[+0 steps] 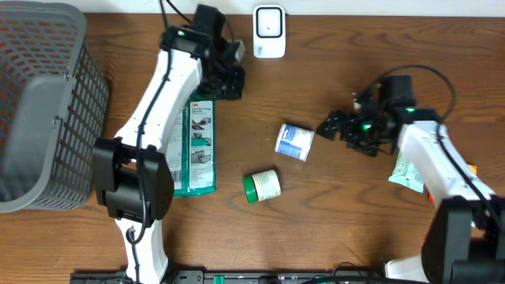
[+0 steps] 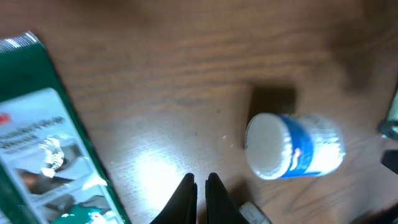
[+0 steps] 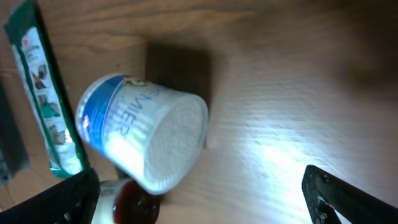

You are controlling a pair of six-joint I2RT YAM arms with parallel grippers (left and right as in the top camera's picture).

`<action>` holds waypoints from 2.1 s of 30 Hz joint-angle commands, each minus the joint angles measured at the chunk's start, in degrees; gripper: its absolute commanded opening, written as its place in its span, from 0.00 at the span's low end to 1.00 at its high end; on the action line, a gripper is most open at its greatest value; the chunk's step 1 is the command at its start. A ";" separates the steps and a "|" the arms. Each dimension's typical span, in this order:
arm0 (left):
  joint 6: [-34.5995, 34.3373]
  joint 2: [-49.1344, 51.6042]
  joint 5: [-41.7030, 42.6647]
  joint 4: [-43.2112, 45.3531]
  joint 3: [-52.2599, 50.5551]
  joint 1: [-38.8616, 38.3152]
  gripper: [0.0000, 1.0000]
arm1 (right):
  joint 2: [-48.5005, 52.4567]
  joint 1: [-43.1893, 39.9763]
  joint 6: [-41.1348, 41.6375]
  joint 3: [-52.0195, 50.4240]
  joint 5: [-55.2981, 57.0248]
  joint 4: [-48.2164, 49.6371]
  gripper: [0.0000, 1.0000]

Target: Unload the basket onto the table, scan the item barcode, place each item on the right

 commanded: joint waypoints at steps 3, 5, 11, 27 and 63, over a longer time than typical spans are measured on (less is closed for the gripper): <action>1.05 1.55 -0.09 1.70 -4.22 -2.36 0.08 | 4.20 3.54 1.64 -0.55 -0.07 3.32 0.99; 1.03 1.55 -0.09 3.30 -5.53 -3.39 0.08 | 5.53 3.85 2.12 -0.55 -0.33 3.93 0.99; 0.59 1.55 -0.09 15.04 -13.11 -7.02 0.08 | 6.16 3.82 5.49 -0.50 -4.92 4.55 0.99; -0.92 1.55 6.56 17.92 -16.98 -14.91 0.08 | 6.16 -0.07 -1.64 -0.44 -12.55 0.26 0.94; -2.45 -8.13 1.07 25.94 -16.68 -18.18 0.07 | 6.16 -6.56 -10.45 -0.46 -12.26 -6.03 0.93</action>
